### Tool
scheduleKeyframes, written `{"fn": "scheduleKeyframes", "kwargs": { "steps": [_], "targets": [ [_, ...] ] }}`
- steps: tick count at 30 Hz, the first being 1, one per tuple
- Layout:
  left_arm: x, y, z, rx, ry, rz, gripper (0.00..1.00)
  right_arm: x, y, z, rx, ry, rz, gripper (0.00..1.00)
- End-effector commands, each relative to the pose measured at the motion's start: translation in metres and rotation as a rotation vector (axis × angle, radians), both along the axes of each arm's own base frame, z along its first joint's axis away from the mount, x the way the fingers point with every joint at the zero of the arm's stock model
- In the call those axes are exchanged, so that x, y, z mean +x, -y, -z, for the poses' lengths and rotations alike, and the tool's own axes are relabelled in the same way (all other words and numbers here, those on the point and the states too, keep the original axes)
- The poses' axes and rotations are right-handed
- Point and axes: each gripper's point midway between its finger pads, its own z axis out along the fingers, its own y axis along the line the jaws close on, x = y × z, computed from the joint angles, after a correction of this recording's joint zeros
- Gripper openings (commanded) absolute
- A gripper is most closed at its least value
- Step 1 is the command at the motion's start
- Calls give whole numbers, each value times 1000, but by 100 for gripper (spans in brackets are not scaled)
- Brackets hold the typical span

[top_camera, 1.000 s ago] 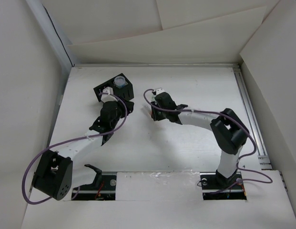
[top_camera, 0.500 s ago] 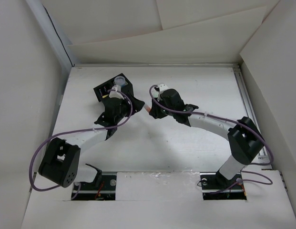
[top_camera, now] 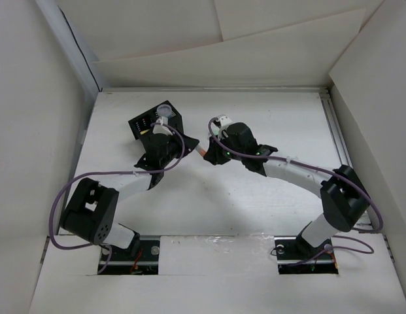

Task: Sort the stationery into containers
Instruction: Pick up the pen from the center of the board, then place the pen in the storage box.

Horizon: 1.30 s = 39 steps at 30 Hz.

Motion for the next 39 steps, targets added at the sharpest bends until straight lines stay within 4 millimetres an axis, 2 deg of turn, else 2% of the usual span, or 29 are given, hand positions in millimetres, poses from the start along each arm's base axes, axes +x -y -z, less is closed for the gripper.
{"fn": "scheduleKeyframes", "kwargs": {
  "steps": [1, 5, 7, 8, 11, 12, 13, 14, 17, 18, 19, 20, 21, 22, 24, 27, 28, 29, 30, 32, 34, 35, 36, 39],
  "targets": [
    [12, 7, -38, -61, 100, 7, 26, 3, -11, -33, 94, 71, -25, 8],
    [13, 5, -38, -59, 102, -4, 8, 1, -12, -33, 98, 67, -35, 8],
    [13, 3, -42, -58, 105, -13, 4, 1, -12, -33, 98, 67, -35, 13],
    [13, 0, -41, -50, 97, -27, 3, -1, -11, -29, 92, 60, -35, 23],
    [14, -11, -52, -16, 128, -75, 2, -1, -11, -29, 98, 53, -30, 40],
    [15, -15, -53, 4, 120, -92, 2, -2, -10, -36, 108, 64, -31, 49],
    [17, -17, -60, 3, 130, -109, 2, 1, -7, -40, 114, 71, -22, 54],
    [22, -33, -67, 19, 150, -161, 2, -1, -5, -39, 112, 69, -22, 57],
    [32, -58, -94, 52, 200, -275, 2, -2, 3, -55, 136, 99, -12, 66],
    [37, -73, -90, 106, 180, -326, 2, -3, 6, -55, 133, 104, 1, 67],
    [42, -81, -111, 109, 213, -378, 2, -6, 8, -59, 145, 105, 4, 67],
    [46, -89, -116, 129, 223, -420, 2, -1, 13, -59, 142, 109, 23, 69],
    [48, -106, -127, 151, 242, -512, 2, -2, 14, -65, 150, 118, 23, 69],
    [51, -113, -140, 149, 255, -555, 2, -2, 15, -60, 145, 106, 36, 69],
    [57, -135, -150, 202, 271, -665, 2, -2, 15, -62, 151, 113, 36, 69],
    [63, -155, -164, 292, 261, -768, 2, 1, 17, -62, 156, 107, 49, 69],
    [66, -163, -160, 325, 247, -796, 2, 2, 18, -62, 153, 110, 57, 69],
    [65, -168, -165, 345, 241, -819, 2, 1, 19, -57, 147, 103, 57, 69],
    [67, -177, -157, 370, 219, -845, 2, 0, 19, -61, 158, 103, 61, 69],
    [69, -201, -155, 378, 201, -894, 2, 1, 21, -57, 150, 99, 69, 69],
    [78, -211, -139, 361, 167, -870, 0, 4, 25, -57, 149, 100, 80, 69],
    [77, -231, -130, 363, 136, -904, 0, 4, 24, -57, 154, 94, 84, 69],
    [79, -236, -121, 364, 108, -909, 0, 4, 24, -57, 154, 94, 84, 69],
    [81, -242, -109, 404, 84, -934, 0, 4, 24, -57, 154, 94, 84, 69]
  ]
}}
